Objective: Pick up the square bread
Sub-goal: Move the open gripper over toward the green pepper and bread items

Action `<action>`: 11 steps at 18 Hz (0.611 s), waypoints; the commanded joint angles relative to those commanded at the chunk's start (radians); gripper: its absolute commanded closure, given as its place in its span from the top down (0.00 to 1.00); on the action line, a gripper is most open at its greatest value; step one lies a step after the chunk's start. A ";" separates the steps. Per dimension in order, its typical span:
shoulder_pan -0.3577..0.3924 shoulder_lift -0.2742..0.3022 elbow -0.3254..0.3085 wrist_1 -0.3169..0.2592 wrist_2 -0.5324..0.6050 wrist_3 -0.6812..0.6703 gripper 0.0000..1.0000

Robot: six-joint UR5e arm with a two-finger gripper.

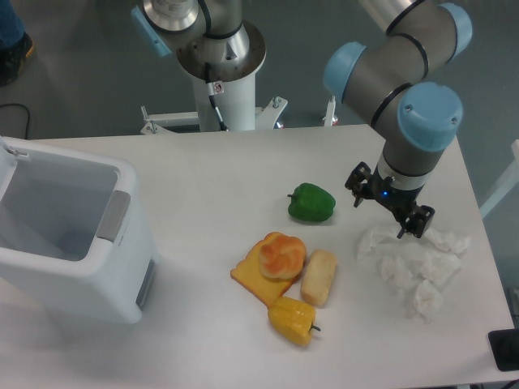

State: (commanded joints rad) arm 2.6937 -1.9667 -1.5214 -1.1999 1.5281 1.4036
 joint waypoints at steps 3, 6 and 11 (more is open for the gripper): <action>0.002 0.026 -0.051 0.048 -0.031 -0.009 1.00; -0.012 0.034 -0.048 0.048 -0.066 -0.171 1.00; -0.047 0.026 -0.052 0.048 -0.109 -0.400 1.00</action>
State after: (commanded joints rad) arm 2.6462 -1.9405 -1.5738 -1.1520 1.4189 1.0033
